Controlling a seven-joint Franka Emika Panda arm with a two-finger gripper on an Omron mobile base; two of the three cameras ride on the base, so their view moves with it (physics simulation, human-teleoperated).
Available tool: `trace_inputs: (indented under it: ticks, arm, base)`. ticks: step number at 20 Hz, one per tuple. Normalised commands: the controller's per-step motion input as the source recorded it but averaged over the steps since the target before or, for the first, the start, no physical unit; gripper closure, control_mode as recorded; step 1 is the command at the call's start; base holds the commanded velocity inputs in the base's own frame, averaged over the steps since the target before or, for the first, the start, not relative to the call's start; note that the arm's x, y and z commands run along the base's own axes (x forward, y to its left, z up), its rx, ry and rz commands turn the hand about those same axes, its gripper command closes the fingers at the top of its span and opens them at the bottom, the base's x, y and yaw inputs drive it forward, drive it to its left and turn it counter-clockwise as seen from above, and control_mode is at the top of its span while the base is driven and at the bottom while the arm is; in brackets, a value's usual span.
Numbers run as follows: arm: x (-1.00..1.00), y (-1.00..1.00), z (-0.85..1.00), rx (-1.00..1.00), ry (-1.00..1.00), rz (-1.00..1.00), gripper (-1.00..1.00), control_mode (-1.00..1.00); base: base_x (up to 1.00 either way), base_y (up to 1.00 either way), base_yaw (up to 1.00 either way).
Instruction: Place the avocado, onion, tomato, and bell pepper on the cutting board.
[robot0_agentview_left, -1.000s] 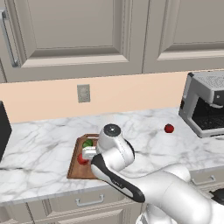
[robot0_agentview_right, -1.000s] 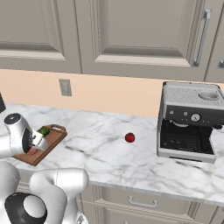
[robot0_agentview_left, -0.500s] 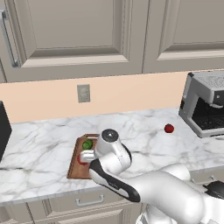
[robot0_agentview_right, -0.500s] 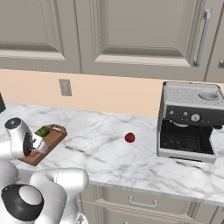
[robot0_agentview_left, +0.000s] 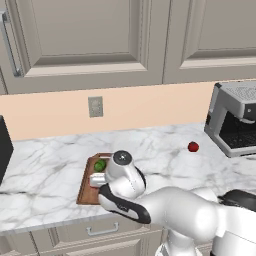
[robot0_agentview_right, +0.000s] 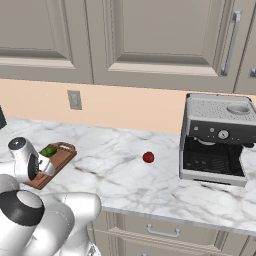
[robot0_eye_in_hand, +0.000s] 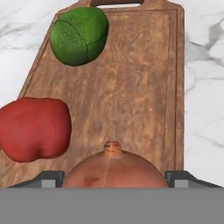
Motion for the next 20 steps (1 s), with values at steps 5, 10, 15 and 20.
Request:
trace_inputs:
  ticks: [5,10,15,20]
  arm:
    - [0.18,0.04,-0.16,0.00,0.00,0.00,1.00,-1.00]
    - [0.12,0.02,-0.13,0.00,0.00,0.00,1.00,-1.00]
    - [0.00,-0.01,-0.03,0.00,0.00,0.00,-1.00,-1.00]
    - [-0.03,-0.07,0.00,0.00,0.00,0.00,-1.00,-1.00]
  base:
    - [0.00,0.00,0.00]
    - [0.00,0.00,0.00]
    - [0.00,0.00,0.00]
    - [0.00,0.00,0.00]
